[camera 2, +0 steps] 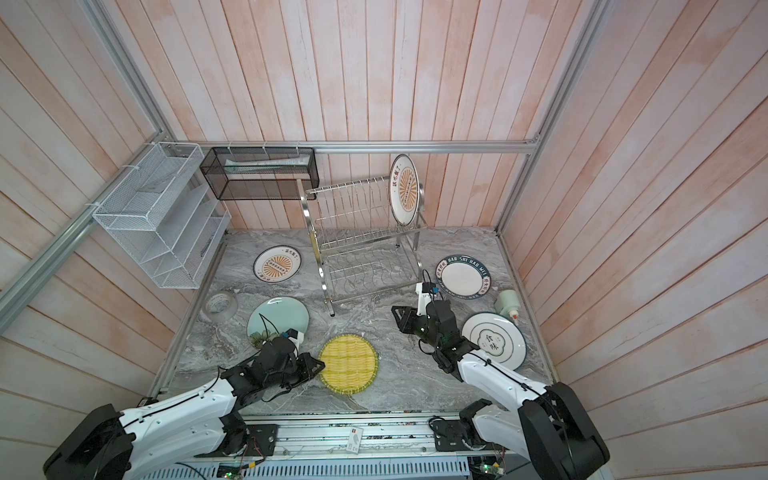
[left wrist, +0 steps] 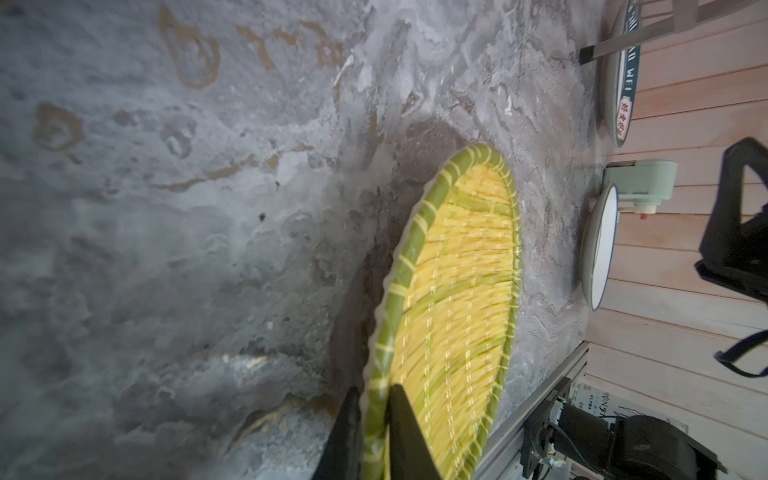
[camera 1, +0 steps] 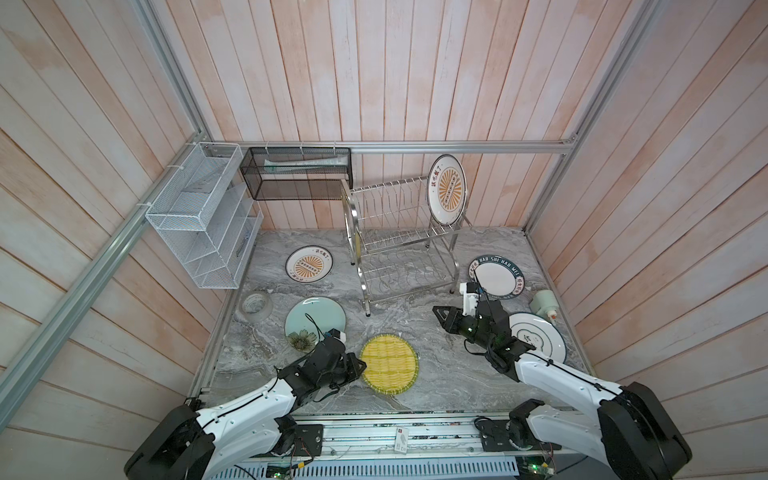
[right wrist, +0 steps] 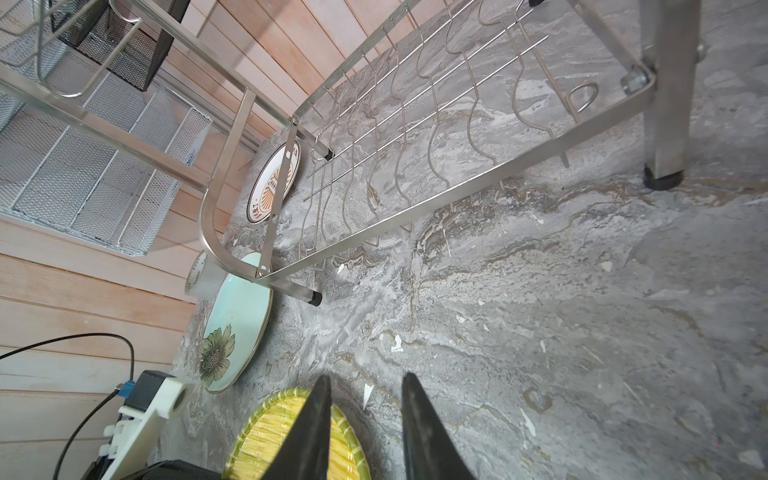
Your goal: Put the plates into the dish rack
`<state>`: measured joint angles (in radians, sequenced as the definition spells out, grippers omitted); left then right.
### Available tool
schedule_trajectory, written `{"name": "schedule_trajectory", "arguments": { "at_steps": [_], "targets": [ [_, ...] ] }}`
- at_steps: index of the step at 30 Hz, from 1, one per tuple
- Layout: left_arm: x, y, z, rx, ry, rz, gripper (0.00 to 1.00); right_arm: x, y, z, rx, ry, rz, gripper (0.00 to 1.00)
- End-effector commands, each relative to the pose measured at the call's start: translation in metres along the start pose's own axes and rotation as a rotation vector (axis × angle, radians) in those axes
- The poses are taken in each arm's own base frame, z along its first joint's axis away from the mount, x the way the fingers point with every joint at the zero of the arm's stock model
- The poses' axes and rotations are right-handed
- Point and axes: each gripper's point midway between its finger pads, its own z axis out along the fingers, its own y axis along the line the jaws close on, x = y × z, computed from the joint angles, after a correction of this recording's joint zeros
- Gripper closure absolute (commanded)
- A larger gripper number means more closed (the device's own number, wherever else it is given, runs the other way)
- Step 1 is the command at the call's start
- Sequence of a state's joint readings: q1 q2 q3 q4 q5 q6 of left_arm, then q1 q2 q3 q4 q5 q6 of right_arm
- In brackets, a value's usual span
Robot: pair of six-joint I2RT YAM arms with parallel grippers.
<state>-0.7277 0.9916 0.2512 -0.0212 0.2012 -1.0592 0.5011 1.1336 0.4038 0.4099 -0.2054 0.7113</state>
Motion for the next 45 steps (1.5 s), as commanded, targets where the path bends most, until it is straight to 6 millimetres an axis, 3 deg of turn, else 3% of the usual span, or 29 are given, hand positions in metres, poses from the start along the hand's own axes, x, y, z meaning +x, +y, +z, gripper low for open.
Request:
{"name": "schedule_trajectory", "arguments": {
  "at_steps": [1, 12, 17, 28, 36, 45],
  "targets": [
    [-0.009, -0.015, -0.003, 0.034, -0.034, 0.037, 0.89, 0.002, -0.001, -0.004, 0.008, -0.005, 0.007, 0.70],
    [-0.022, -0.042, -0.007, 0.096, -0.062, 0.071, 1.00, 0.000, 0.001, -0.008, 0.003, -0.010, -0.004, 0.68],
    [-0.030, -0.056, -0.010, 0.105, -0.070, 0.104, 1.00, 0.000, 0.002, -0.010, 0.001, -0.010, -0.011, 0.66],
    [-0.063, -0.102, -0.025, 0.190, -0.140, 0.186, 1.00, 0.002, 0.005, -0.010, -0.006, 0.013, -0.022, 0.56],
    [-0.094, -0.119, -0.044, 0.286, -0.245, 0.204, 1.00, 0.000, 0.014, -0.010, -0.037, 0.031, -0.027, 0.39],
    [-0.117, -0.132, -0.066, 0.423, -0.329, 0.209, 1.00, 0.006, 0.035, -0.007, -0.151, 0.062, 0.001, 0.37]
  ]
}}
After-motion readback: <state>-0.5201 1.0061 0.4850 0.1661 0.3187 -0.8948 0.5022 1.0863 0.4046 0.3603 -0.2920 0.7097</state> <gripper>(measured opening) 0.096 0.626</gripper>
